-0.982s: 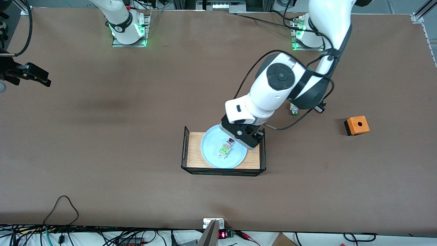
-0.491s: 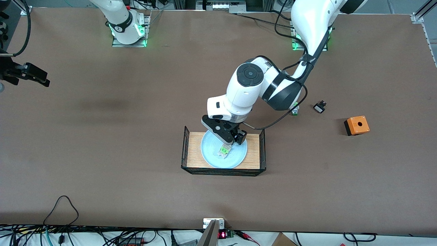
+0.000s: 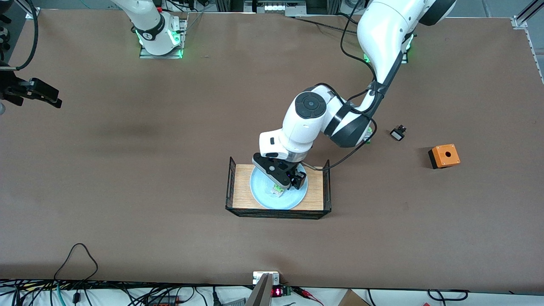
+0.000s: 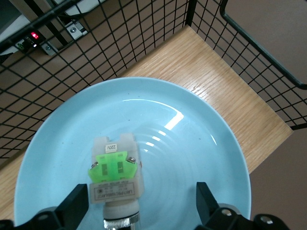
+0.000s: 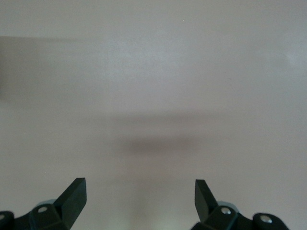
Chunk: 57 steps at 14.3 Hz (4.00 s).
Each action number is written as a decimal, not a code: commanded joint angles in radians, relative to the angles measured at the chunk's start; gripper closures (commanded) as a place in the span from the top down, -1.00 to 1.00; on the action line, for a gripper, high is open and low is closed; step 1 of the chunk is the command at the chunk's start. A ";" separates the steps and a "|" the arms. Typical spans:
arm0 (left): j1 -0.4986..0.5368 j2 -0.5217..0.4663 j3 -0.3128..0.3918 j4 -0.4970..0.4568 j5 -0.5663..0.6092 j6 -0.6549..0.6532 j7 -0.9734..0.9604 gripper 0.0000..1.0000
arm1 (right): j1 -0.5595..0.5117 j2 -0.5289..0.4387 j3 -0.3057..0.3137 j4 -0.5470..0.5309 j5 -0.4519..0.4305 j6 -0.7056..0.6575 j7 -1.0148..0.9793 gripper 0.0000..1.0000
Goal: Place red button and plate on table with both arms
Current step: 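Close the left gripper on the green button, then lift the green button and carry it toward the orange box, then lower the button onto the table while the right gripper reaches the plate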
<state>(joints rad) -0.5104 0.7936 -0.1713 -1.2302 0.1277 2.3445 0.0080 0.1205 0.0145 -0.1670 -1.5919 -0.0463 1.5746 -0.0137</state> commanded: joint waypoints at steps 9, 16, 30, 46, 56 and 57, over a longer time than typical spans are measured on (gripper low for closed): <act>0.003 -0.014 0.007 0.032 0.017 -0.014 -0.008 -0.43 | -0.005 -0.004 -0.002 0.003 0.019 -0.002 -0.011 1.00; 0.070 -0.226 0.001 0.026 -0.016 -0.371 -0.054 -0.43 | -0.005 -0.002 -0.002 0.004 0.026 -0.002 -0.009 1.00; 0.463 -0.312 -0.005 -0.365 -0.033 -0.397 0.281 -0.43 | 0.039 0.008 0.011 0.007 0.029 -0.053 -0.002 1.00; 0.693 -0.152 -0.005 -0.661 -0.031 0.245 0.874 -0.04 | 0.505 0.163 0.011 0.009 0.233 0.152 0.805 1.00; 0.681 -0.286 -0.047 -0.563 -0.037 -0.058 0.733 1.00 | 0.688 0.340 0.011 0.009 0.258 0.553 1.294 1.00; 0.676 -0.303 -0.047 -0.524 -0.037 -0.141 0.693 1.00 | 0.688 0.358 0.011 0.010 0.258 0.588 1.307 1.00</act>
<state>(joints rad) 0.1699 0.5416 -0.2162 -1.8021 0.1122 2.3421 0.7652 0.7949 0.3378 -0.1437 -1.5952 0.1976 2.1101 1.2552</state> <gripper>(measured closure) 0.000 0.000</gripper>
